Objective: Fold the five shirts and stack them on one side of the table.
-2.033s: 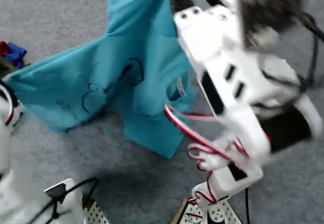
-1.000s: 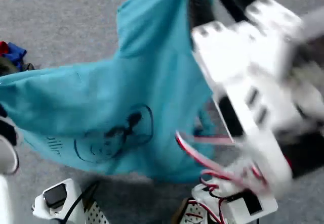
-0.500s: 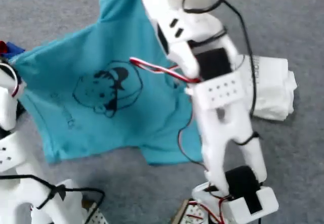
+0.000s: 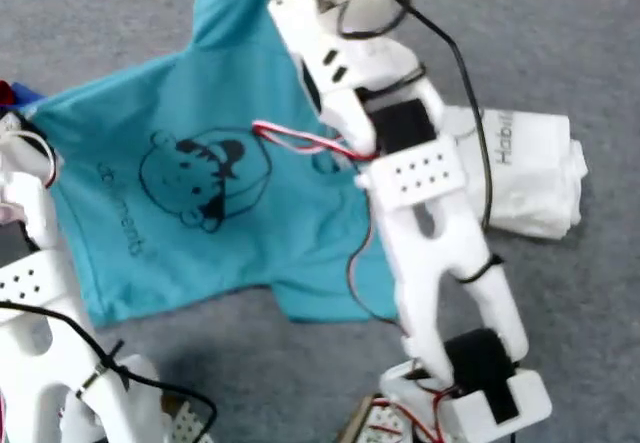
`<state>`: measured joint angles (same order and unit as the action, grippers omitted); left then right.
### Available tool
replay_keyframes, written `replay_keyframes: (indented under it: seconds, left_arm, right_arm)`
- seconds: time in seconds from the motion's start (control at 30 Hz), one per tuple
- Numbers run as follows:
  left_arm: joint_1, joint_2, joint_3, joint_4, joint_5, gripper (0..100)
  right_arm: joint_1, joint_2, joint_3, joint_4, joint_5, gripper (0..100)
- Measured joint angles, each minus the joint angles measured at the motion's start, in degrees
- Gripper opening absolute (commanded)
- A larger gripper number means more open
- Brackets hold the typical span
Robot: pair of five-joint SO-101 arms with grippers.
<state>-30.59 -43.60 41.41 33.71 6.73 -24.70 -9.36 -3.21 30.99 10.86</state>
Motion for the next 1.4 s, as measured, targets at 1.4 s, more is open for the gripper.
replay_keyframes:
  seconds: [1.4]
  left_arm:
    - [3.52,-0.09,15.38,32.79,-15.91,2]
  right_arm:
    - [6.95,-41.49,46.77,40.09,31.38,0.4]
